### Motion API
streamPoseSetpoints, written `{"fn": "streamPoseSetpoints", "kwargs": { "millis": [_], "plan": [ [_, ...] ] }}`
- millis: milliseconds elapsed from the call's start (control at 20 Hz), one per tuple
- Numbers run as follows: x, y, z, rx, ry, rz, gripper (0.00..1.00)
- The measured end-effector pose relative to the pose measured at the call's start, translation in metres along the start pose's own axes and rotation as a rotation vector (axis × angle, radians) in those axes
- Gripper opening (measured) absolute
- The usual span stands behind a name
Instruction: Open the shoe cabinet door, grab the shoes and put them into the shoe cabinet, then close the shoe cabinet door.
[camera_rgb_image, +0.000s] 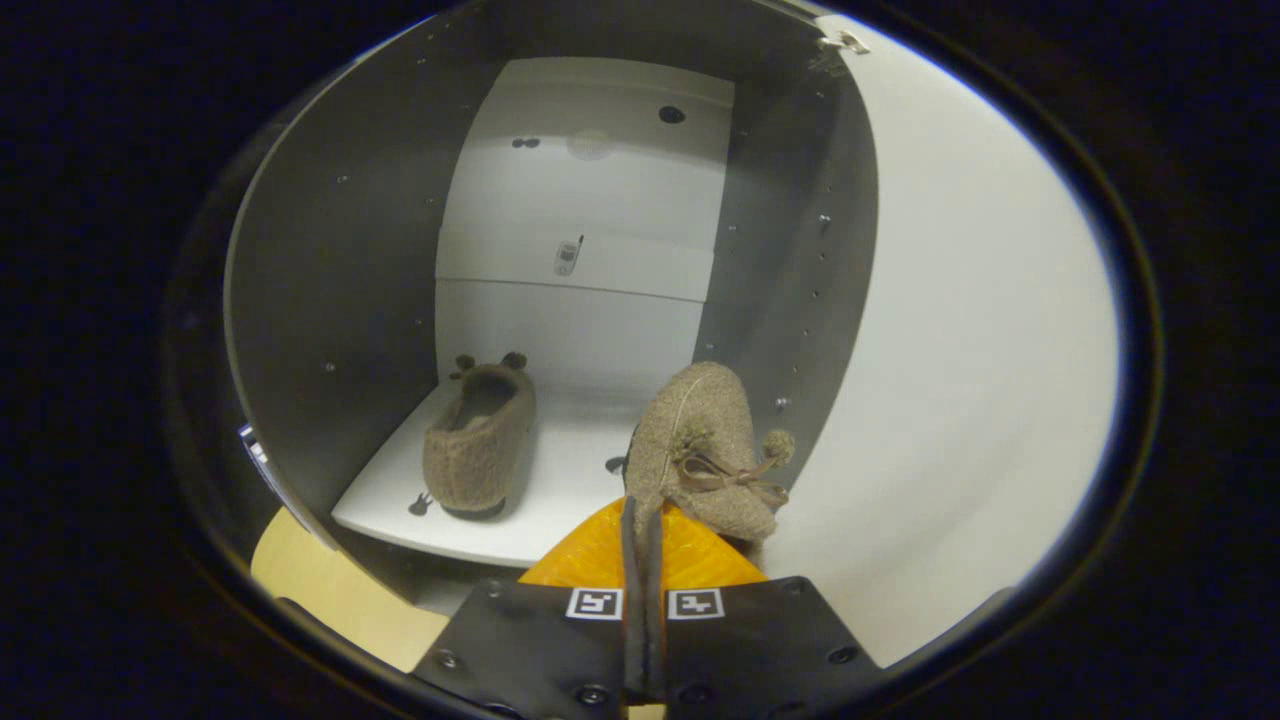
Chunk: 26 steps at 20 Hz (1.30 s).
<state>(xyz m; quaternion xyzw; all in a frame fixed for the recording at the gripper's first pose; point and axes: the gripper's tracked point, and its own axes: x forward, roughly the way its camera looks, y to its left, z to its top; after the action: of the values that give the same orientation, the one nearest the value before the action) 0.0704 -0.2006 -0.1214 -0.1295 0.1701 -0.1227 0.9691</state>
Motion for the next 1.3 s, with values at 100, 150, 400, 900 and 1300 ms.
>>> {"fn": "streamPoseSetpoints", "kwargs": {
  "millis": [100,150,400,900,1300],
  "plan": [
    [0.014,0.003,0.011,0.005,-0.013,-0.004,0.02],
    [0.022,0.004,0.015,0.004,-0.015,-0.005,0.02],
    [0.054,0.007,0.03,-0.026,-0.022,-0.013,0.02],
    [0.108,0.033,0.039,-0.084,-0.015,0.026,0.02],
    [0.135,0.058,0.024,-0.071,0.022,0.08,0.02]
  ]
}}
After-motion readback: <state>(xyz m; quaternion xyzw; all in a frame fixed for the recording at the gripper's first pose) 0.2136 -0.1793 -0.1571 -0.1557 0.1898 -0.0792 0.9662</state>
